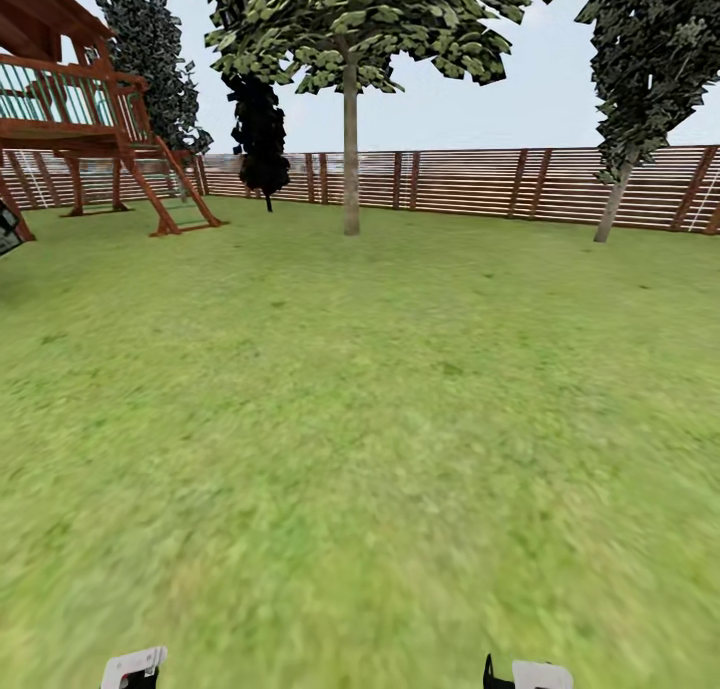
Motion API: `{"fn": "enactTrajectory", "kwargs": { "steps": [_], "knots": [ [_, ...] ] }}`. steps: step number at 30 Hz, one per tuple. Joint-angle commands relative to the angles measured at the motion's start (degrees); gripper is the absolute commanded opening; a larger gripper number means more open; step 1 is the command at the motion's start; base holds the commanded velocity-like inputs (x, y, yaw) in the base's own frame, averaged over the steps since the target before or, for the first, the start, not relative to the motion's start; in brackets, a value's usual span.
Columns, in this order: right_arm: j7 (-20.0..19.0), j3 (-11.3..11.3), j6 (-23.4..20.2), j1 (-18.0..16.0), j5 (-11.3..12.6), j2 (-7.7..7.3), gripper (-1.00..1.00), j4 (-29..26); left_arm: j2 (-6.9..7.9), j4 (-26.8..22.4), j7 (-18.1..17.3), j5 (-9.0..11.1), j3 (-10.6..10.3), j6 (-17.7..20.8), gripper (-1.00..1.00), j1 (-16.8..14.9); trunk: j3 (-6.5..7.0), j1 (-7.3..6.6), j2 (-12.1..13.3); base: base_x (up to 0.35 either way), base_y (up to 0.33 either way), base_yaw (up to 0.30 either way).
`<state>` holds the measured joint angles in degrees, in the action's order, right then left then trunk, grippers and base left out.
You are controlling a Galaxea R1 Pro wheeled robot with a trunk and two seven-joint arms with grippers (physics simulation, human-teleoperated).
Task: In the garden, pick up the pesticide atomizer on the floor and spray pesticide onto both trees until each tree trunk is fully covered.
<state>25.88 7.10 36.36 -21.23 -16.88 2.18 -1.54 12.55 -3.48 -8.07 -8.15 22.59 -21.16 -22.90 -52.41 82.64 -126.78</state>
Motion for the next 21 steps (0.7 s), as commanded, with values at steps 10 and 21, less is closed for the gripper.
{"fn": "enactTrajectory", "kwargs": {
  "steps": [10,21],
  "knots": [
    [0.30,0.46,0.11,-0.03,-0.61,0.03,1.00,0.04,0.01,0.05,-0.19,-0.55,0.53,-0.19,-1.00,-0.04,-0.05,0.03,-0.02,0.338,0.000,0.000],
    [0.29,0.46,0.11,-0.03,-0.61,0.02,1.00,0.04,0.00,0.05,-0.19,-0.55,0.53,-0.19,-1.00,-0.04,-0.05,0.03,-0.02,0.338,0.000,0.000]
  ]
}}
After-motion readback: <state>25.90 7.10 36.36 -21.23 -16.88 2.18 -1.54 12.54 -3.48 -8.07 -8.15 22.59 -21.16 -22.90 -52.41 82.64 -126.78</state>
